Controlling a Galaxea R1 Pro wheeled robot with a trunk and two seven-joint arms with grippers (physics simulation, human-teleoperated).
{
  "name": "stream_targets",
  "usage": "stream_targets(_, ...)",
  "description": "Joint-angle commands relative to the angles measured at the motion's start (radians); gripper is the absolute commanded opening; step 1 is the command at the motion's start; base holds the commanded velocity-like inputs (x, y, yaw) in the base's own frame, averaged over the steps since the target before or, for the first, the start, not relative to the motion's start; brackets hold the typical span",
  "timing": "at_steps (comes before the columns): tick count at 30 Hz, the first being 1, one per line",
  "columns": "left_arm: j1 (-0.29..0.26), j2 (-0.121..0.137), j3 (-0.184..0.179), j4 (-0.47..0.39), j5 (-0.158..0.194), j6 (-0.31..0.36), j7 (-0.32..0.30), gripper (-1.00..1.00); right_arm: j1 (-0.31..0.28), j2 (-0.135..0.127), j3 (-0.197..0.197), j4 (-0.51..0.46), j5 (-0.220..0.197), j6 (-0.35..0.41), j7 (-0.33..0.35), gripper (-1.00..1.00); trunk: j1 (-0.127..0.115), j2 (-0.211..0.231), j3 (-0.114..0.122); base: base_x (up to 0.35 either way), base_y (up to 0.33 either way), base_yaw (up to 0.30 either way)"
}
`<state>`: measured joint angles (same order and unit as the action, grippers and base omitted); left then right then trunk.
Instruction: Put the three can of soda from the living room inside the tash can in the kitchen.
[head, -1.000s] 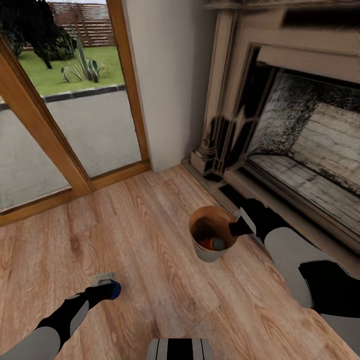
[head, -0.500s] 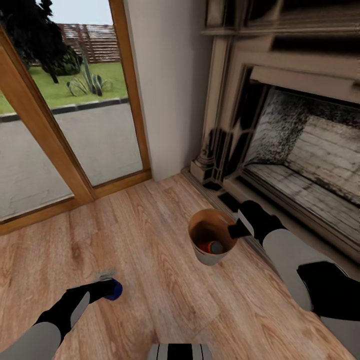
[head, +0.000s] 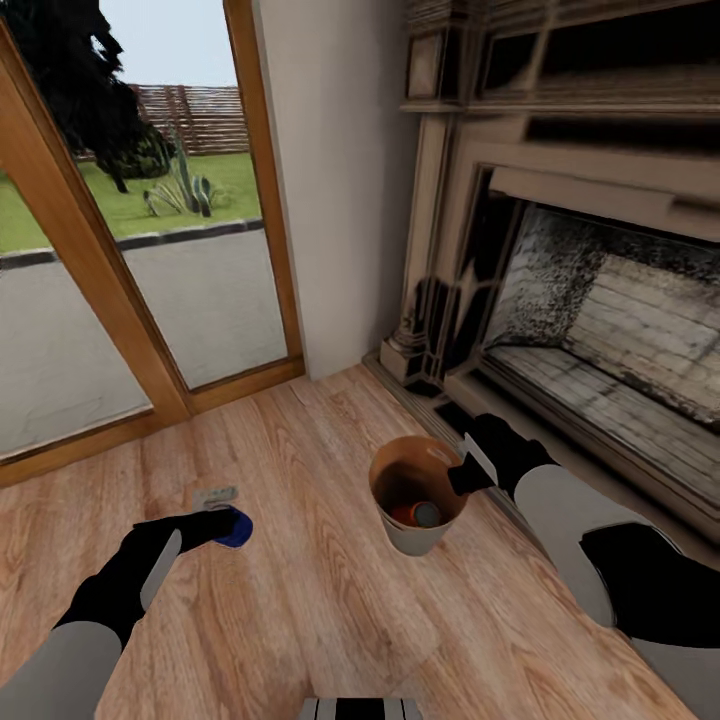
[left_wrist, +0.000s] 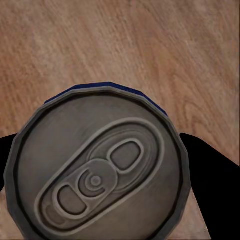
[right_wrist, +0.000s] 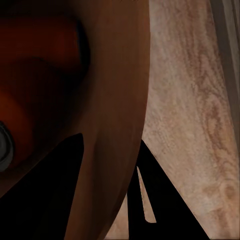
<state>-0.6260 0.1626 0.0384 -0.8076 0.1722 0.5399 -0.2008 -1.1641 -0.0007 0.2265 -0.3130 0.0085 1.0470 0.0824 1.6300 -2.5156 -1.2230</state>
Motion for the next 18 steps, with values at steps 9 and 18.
stream_targets(9, 0.000, 0.000, 0.000, -0.144, 0.000, 0.133, 0.000, -1.00, 0.006, 0.032, 0.010, 0.018, -0.010, 0.000, -0.028, -1.00, -0.004, 0.002, 0.035, 0.000, 0.000, 0.000)
stream_targets(18, 0.000, 0.007, 0.001, -0.280, 0.001, 0.290, -0.005, -1.00, 0.024, 0.075, 0.017, 0.020, -0.004, 0.000, -0.073, -1.00, -0.008, 0.004, 0.070, 0.000, 0.000, 0.000)
